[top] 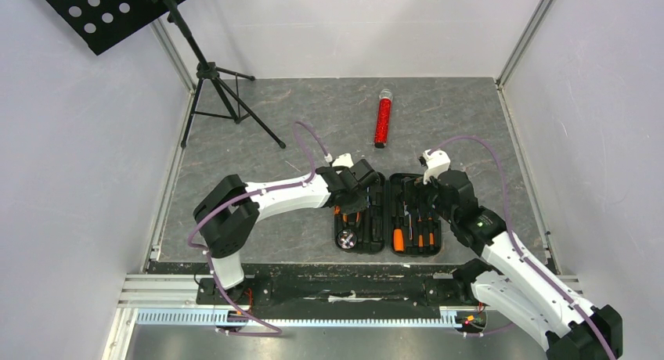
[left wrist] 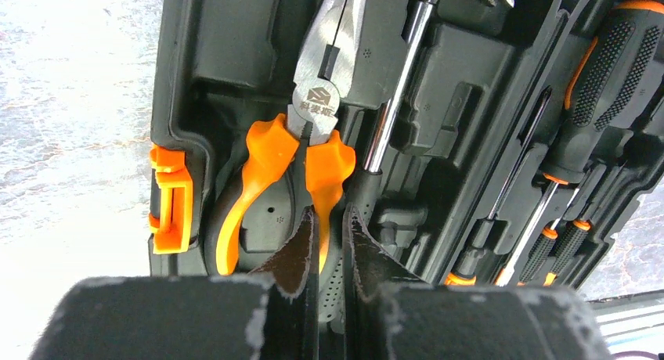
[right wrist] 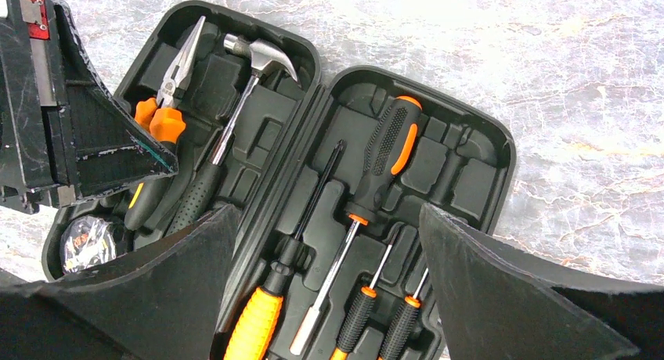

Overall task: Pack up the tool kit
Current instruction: Place the pliers in the toolbox.

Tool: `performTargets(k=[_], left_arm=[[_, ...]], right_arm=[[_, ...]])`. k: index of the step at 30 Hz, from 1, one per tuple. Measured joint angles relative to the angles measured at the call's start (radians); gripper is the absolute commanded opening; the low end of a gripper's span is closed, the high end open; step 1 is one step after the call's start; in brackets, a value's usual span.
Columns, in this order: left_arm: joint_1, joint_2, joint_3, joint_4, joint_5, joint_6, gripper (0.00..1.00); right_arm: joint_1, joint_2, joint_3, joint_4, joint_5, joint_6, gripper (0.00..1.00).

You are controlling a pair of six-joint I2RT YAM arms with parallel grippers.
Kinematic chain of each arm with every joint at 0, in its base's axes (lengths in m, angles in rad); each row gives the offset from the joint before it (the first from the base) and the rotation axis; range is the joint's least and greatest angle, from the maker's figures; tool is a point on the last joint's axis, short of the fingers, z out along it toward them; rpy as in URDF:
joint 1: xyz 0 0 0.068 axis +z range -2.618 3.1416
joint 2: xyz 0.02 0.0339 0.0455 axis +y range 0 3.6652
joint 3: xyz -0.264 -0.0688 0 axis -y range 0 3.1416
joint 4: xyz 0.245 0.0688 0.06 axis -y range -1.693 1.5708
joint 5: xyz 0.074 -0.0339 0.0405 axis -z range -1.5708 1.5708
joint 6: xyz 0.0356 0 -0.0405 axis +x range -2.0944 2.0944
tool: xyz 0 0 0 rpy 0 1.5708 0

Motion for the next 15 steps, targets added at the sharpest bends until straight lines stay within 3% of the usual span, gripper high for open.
performTargets(k=[5,10,15], left_arm=[[-0.001,0.000,-0.007,0.006,-0.001,-0.012,0.14],[-0.004,0.000,-0.011,0.010,-0.006,-0.014,0.32],[-0.009,-0.001,-0.011,0.005,-0.011,-0.015,0.39]], right_arm=[[0.000,0.009,0.000,0.000,-0.004,0.000,0.89],[0.000,0.018,0.000,0.002,-0.013,0.003,0.89],[0.000,0.037,0.000,0.009,-0.029,0.008,0.89]])
